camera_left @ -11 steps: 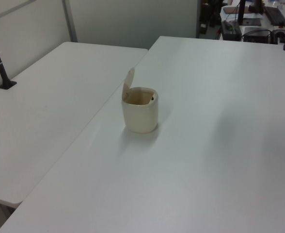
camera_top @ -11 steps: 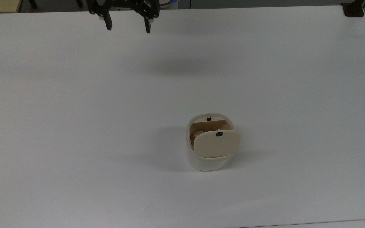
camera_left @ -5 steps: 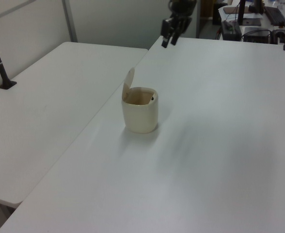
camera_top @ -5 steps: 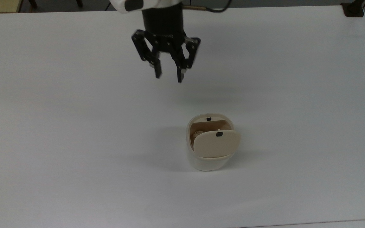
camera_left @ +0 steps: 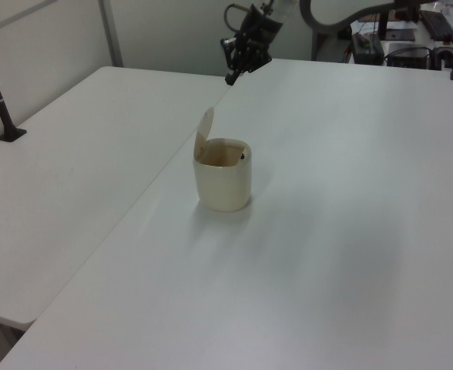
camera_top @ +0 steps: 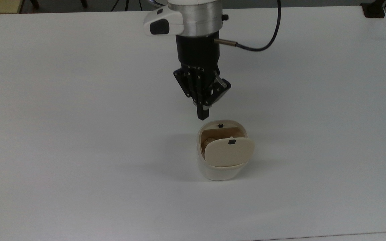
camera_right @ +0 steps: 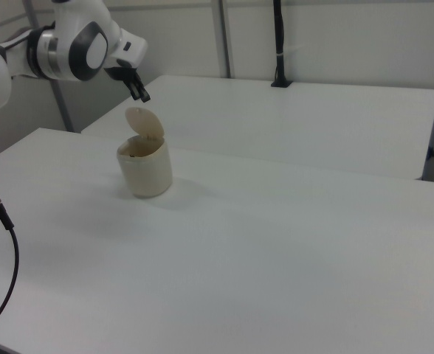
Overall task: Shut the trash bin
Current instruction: 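Lower the gripper toward the raised lid of the cream bin, then push the gripper fingers against the open lid, tilting it down, then press the lid down flat onto the bin rim with the gripper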
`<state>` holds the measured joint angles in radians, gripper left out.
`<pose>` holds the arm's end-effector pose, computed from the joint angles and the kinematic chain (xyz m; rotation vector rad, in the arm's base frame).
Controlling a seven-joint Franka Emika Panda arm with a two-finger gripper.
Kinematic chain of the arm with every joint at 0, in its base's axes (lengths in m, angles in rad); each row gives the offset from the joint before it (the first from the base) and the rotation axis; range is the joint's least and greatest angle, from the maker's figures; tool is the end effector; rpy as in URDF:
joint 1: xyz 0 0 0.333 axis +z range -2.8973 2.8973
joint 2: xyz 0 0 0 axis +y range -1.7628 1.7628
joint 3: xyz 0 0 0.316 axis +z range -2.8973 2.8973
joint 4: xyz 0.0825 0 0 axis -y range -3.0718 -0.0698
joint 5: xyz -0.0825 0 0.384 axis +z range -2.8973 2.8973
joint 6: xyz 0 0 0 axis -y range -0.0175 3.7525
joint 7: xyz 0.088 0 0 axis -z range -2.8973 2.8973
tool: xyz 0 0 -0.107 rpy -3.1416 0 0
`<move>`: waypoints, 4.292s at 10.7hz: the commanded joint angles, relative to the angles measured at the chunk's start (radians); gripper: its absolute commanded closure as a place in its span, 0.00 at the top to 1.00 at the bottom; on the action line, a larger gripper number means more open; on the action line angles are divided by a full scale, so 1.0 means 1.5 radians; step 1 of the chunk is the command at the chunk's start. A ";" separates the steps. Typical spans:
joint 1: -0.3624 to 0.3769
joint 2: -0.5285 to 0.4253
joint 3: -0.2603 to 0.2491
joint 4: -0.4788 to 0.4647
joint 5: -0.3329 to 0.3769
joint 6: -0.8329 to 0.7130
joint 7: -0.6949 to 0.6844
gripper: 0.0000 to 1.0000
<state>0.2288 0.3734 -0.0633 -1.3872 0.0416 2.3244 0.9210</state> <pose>0.7048 0.1270 0.5627 -2.5590 1.0282 -0.6727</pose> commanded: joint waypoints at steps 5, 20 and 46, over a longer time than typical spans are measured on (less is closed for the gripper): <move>0.033 0.071 -0.012 0.022 -0.006 0.116 0.270 0.00; 0.046 0.084 -0.009 0.058 -0.011 0.133 0.302 0.00; 0.054 0.044 -0.005 -0.073 -0.047 0.031 0.160 0.00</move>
<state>0.3041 0.4723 -0.0655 -1.4406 -0.0181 2.3907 1.1941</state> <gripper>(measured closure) 0.991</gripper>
